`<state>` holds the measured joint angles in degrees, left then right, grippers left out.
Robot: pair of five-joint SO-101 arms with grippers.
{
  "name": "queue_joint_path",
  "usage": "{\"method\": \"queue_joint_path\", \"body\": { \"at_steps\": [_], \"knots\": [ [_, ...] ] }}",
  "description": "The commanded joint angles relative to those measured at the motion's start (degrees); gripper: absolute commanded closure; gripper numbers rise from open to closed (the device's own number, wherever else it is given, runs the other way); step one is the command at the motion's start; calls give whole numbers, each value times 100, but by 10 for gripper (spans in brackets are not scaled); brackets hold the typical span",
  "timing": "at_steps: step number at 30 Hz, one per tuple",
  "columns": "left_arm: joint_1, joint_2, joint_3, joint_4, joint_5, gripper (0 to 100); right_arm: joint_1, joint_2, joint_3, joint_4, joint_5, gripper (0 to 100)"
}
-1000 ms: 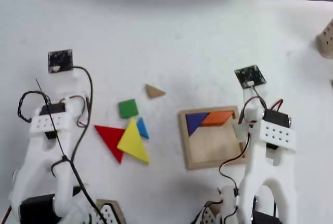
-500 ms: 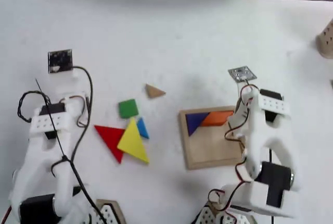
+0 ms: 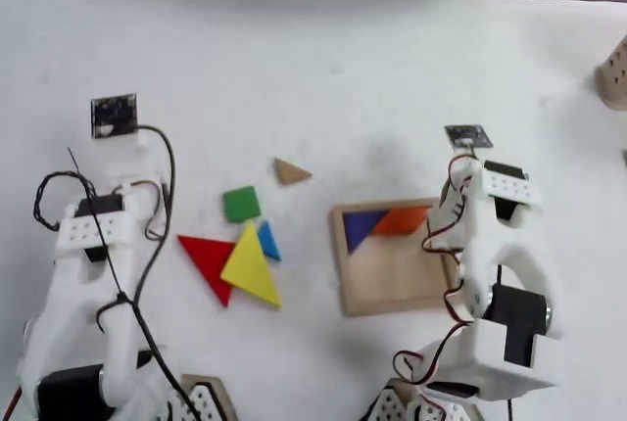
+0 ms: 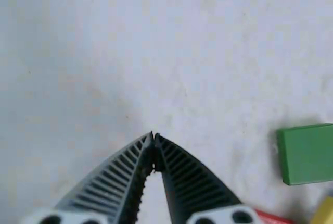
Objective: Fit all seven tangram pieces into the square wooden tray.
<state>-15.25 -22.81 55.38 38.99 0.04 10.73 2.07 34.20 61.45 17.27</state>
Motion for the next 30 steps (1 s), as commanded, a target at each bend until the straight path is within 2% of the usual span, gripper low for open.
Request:
{"method": "queue_joint_path", "body": {
  "at_steps": [1,10,12,16,19,24,30],
  "knots": [
    [57,-251,-35,-176,-62,973,-66,-31,-431,66,-607,961],
    [40,-259,-35,-176,-62,973,-101,-22,-642,57,-1108,942],
    [40,-259,-35,-176,-62,973,-163,-22,-624,84,-941,932],
    [40,-259,-35,-176,-62,973,-295,-31,-633,400,-677,825],
    [31,-259,-35,-176,-62,973,-400,-31,-624,435,-176,767],
    [-154,-268,-62,-176,-53,973,-233,-92,-738,681,-9,793],
    [-418,-277,-123,-132,-44,973,-391,-110,-1451,1851,0,879]
  ]
}}
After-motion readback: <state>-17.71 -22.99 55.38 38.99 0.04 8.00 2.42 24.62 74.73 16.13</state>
